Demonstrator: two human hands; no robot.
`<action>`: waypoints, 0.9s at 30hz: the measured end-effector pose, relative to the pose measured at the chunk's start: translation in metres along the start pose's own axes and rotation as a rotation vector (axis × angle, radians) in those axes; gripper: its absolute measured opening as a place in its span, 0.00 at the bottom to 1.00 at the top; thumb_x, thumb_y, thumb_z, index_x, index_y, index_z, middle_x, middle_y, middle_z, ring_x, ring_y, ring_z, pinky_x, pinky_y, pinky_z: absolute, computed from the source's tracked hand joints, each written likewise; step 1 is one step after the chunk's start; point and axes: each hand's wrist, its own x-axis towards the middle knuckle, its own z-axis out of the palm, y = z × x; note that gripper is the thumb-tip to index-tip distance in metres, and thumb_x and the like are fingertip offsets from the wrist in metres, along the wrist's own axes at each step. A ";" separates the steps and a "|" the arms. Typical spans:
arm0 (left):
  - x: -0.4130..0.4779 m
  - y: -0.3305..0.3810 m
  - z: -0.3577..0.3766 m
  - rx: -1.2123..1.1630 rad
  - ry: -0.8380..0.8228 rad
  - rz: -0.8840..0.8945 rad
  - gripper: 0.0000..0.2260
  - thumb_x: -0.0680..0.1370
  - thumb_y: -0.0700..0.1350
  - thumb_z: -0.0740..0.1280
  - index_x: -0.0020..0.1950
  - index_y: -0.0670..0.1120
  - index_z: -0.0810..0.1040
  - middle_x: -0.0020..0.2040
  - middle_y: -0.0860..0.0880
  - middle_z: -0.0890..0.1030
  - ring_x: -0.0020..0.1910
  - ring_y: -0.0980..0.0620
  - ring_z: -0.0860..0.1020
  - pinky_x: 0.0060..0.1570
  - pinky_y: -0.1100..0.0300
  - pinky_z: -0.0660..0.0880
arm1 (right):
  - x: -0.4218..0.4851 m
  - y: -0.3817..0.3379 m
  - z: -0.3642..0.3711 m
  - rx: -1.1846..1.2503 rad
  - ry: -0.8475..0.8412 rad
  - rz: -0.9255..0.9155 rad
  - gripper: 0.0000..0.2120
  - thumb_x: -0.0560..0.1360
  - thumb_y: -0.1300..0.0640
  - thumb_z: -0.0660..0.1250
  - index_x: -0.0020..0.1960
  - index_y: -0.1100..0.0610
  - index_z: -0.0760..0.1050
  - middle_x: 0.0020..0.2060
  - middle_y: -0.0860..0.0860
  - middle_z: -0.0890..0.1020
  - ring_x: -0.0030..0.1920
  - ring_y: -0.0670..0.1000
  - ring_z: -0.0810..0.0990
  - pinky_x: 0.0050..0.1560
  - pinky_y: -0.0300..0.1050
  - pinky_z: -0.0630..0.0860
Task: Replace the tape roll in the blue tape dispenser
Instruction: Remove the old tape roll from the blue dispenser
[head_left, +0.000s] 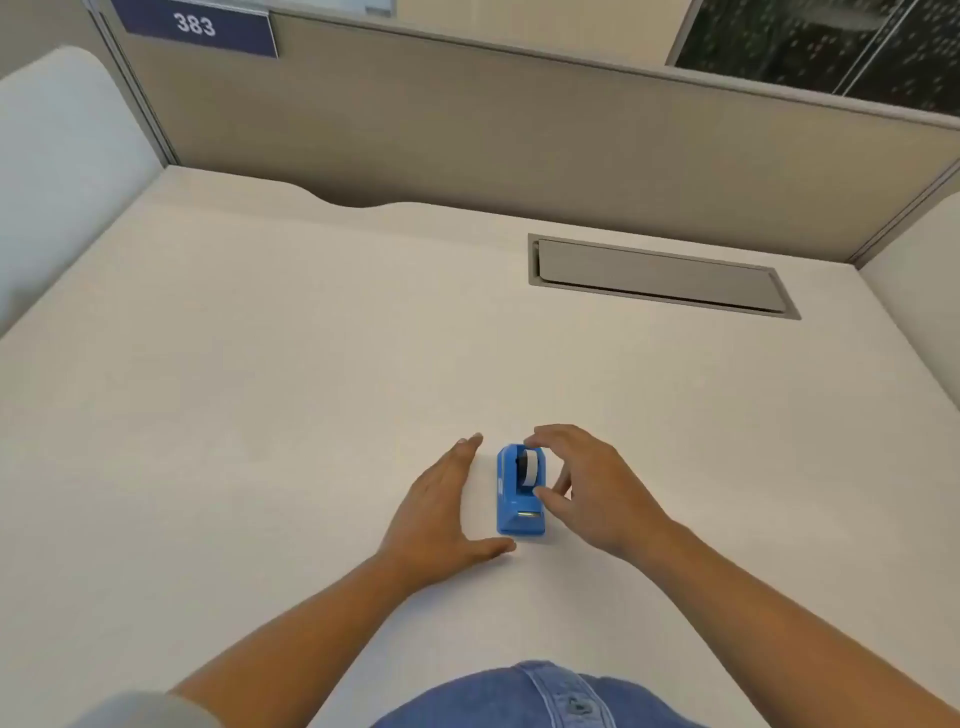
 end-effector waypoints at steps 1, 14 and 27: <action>0.005 0.003 0.000 -0.045 -0.009 0.008 0.53 0.63 0.66 0.75 0.78 0.56 0.46 0.79 0.59 0.54 0.76 0.58 0.56 0.72 0.61 0.56 | 0.005 0.000 -0.002 -0.026 -0.018 -0.011 0.23 0.73 0.59 0.71 0.65 0.45 0.71 0.66 0.41 0.72 0.41 0.43 0.81 0.55 0.39 0.75; 0.026 0.005 0.015 -0.033 -0.036 0.049 0.50 0.63 0.66 0.73 0.77 0.58 0.48 0.74 0.62 0.63 0.71 0.61 0.63 0.65 0.71 0.56 | 0.028 0.011 0.008 -0.191 -0.123 -0.048 0.15 0.72 0.56 0.67 0.56 0.42 0.74 0.49 0.40 0.79 0.43 0.43 0.76 0.48 0.51 0.80; 0.027 0.006 0.016 -0.060 -0.010 0.000 0.49 0.61 0.66 0.75 0.75 0.58 0.54 0.68 0.60 0.71 0.66 0.60 0.69 0.62 0.68 0.64 | 0.050 -0.004 -0.009 -0.248 -0.234 -0.062 0.12 0.66 0.59 0.70 0.47 0.48 0.75 0.41 0.46 0.79 0.40 0.48 0.75 0.43 0.48 0.79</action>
